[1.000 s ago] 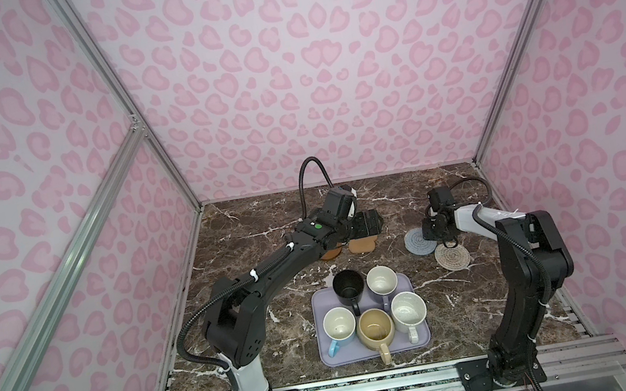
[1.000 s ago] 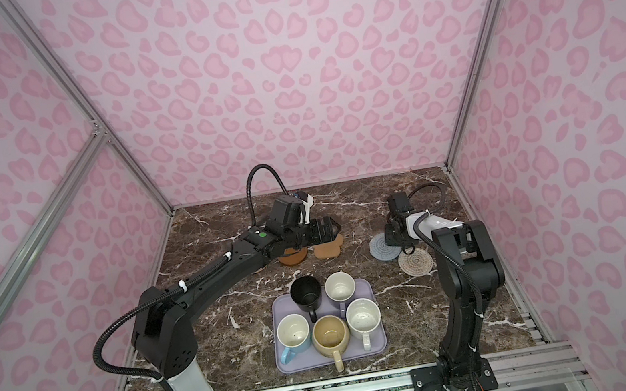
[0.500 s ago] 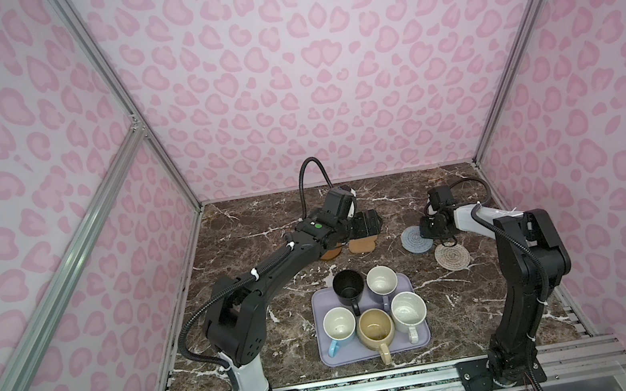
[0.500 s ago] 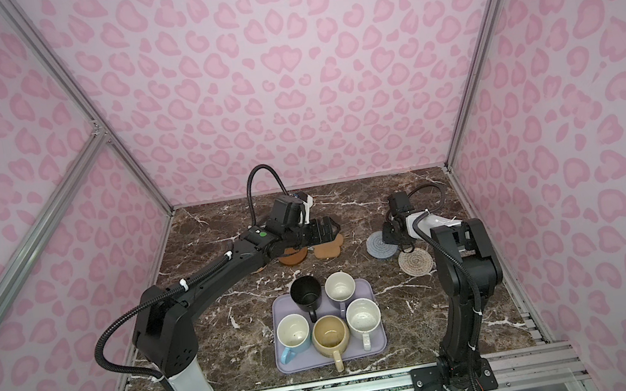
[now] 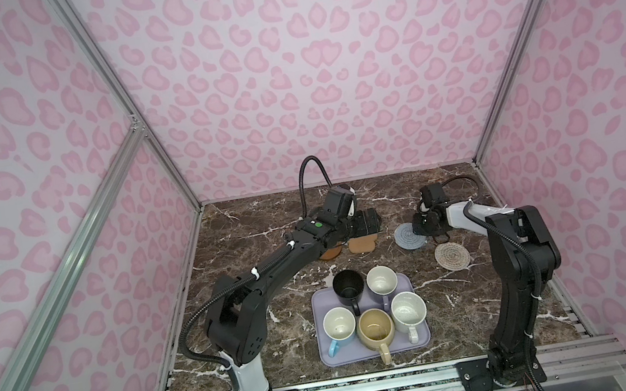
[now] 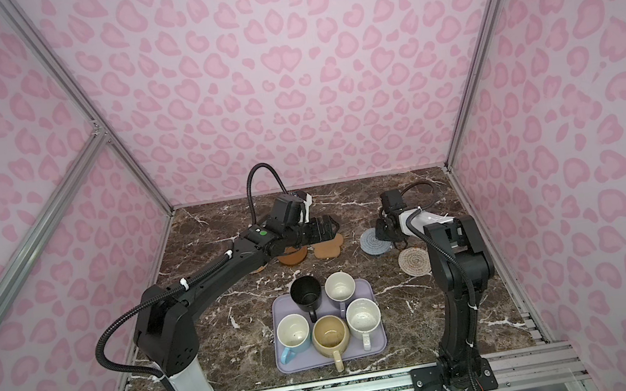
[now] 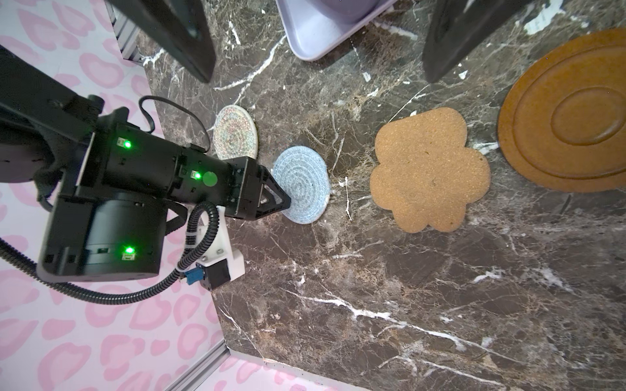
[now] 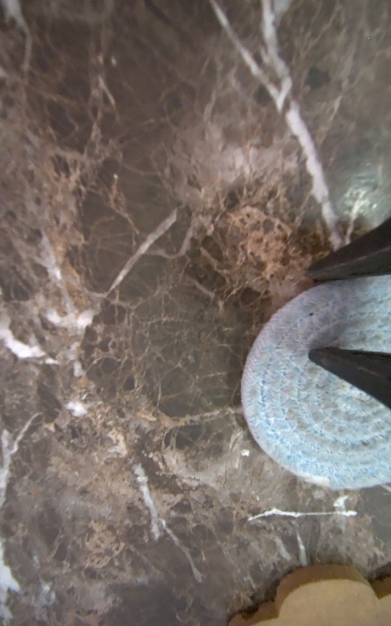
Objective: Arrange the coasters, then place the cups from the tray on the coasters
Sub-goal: 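Press the right gripper on the light-blue coaster and slide it toward the paw coaster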
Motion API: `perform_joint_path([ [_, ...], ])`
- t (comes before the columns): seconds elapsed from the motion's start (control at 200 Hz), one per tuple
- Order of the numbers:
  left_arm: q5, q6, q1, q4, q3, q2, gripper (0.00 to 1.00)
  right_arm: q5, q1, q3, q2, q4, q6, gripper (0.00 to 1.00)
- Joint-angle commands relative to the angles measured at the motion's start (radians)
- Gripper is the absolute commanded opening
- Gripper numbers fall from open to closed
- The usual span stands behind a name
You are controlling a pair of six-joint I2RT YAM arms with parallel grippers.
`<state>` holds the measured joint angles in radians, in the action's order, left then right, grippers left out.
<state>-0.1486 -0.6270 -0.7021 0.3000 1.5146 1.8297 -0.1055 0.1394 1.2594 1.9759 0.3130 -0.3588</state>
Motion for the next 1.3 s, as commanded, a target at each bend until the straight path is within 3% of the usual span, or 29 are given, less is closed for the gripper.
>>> perform_joint_path([
  [0.0,0.009,0.004,0.002,-0.005,0.018,0.009,0.97,0.019,0.023,0.024,0.041,0.092,-0.017,0.34],
  [0.78,0.010,0.002,0.001,-0.017,-0.019,-0.026,0.97,0.087,0.097,0.136,0.097,0.130,-0.046,0.35],
  [1.295,0.041,0.003,0.003,-0.028,-0.045,-0.095,0.97,0.102,0.110,0.218,0.010,0.180,-0.005,0.46],
])
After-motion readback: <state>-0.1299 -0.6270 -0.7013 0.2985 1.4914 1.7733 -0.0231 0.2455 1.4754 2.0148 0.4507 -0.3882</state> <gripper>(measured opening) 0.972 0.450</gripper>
